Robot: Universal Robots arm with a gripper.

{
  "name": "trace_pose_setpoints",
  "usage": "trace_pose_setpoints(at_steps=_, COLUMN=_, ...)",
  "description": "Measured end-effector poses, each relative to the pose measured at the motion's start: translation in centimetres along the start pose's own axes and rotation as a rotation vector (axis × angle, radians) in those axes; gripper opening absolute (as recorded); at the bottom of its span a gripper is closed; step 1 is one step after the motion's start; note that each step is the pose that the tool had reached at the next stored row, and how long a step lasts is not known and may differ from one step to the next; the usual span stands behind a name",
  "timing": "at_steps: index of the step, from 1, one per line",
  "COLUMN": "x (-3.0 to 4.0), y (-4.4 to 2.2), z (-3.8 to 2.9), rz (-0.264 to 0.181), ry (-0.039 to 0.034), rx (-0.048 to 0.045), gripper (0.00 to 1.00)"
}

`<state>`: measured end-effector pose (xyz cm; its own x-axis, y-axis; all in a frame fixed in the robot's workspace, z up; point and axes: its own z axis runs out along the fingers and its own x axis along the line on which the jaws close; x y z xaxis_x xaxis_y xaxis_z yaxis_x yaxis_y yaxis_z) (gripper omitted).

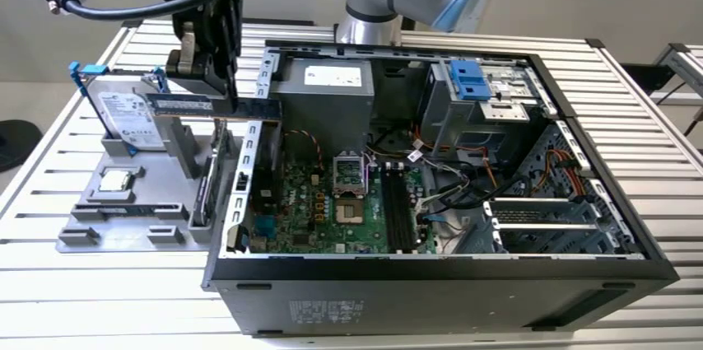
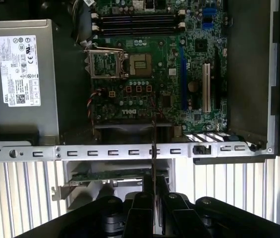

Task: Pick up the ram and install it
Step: 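Pick up the ram and move it above insertion slot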

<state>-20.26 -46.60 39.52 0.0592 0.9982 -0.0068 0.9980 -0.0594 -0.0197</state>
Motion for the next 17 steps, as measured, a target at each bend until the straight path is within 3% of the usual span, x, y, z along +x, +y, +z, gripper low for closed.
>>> trace_pose_setpoints(at_steps=17, x=0.06, y=0.96, z=-0.02, rz=0.000, ry=0.0000, rx=-0.0001, gripper=0.00)
